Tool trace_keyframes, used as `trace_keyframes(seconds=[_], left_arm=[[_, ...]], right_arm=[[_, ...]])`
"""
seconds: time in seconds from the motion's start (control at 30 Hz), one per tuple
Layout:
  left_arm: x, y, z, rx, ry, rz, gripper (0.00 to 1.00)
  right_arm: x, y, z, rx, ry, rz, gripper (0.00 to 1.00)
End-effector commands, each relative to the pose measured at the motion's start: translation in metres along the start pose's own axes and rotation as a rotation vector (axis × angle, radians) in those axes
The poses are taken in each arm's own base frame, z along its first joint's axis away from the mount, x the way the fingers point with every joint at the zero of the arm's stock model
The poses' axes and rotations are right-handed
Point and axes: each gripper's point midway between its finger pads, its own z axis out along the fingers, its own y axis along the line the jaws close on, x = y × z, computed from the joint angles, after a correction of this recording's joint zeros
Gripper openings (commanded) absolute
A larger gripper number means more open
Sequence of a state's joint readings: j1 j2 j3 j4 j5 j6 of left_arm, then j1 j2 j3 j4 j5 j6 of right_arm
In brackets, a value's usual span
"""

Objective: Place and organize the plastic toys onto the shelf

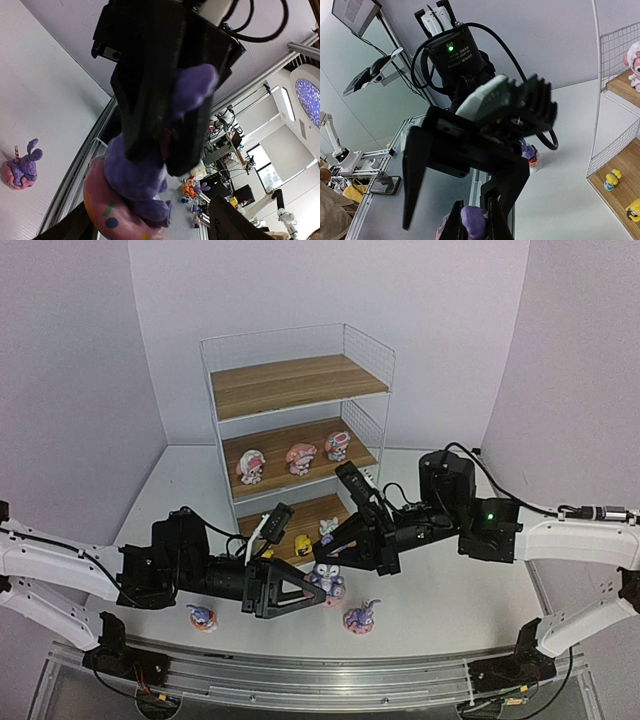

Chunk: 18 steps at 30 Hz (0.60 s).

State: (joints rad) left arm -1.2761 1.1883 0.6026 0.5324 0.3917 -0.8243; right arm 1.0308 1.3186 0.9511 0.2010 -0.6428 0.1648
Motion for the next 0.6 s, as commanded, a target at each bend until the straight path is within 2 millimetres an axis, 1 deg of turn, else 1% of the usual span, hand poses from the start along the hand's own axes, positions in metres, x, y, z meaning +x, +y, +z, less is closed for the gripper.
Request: trace_keyframes(seconds=[0.0,0.1,0.13,0.17,0.2,0.23,0.3,0.33,0.37,0.43,0.5,0.57], left_arm=[[-0.019,-0.022,0.008,0.058,-0.032,0.023,0.57],[-0.022,-0.019,0.010,0.040,-0.039,0.019,0.32],[-0.023,-0.017,0.010,0.029,-0.045,0.014,0.24],[-0.024,-0.015,0.009,0.014,-0.053,0.008,0.16],[-0.026,-0.012,0.008,-0.003,-0.063,0.001,0.07],[-0.027,-0.008,0.007,-0.027,-0.074,-0.006,0.02],[-0.031,-0.001,0.002,-0.075,-0.106,-0.021,0.00],[-0.035,0.006,-0.001,-0.115,-0.133,-0.032,0.00],[-0.038,0.013,-0.004,-0.154,-0.161,-0.042,0.00],[-0.047,0.031,-0.012,-0.259,-0.228,-0.067,0.00],[-0.053,0.044,-0.020,-0.331,-0.286,-0.072,0.00],[-0.060,0.053,-0.028,-0.386,-0.340,-0.070,0.00]], right_arm=[[-0.027,0.005,0.008,0.004,-0.054,-0.092,0.00],[-0.028,0.002,0.011,0.019,-0.055,-0.088,0.00],[-0.028,0.001,0.011,0.024,-0.055,-0.083,0.01],[-0.029,-0.001,0.011,0.032,-0.057,-0.071,0.07],[-0.029,-0.002,0.011,0.043,-0.060,-0.053,0.14],[-0.031,-0.005,0.010,0.062,-0.067,-0.032,0.28],[-0.035,-0.015,0.006,0.134,-0.091,0.027,0.63],[-0.037,-0.022,0.002,0.181,-0.111,0.051,0.74],[-0.040,-0.028,-0.003,0.227,-0.131,0.073,0.81],[-0.040,-0.043,-0.014,0.336,-0.173,0.119,0.87],[-0.039,-0.057,-0.025,0.438,-0.212,0.159,0.90],[-0.033,-0.069,-0.032,0.524,-0.227,0.193,0.91]])
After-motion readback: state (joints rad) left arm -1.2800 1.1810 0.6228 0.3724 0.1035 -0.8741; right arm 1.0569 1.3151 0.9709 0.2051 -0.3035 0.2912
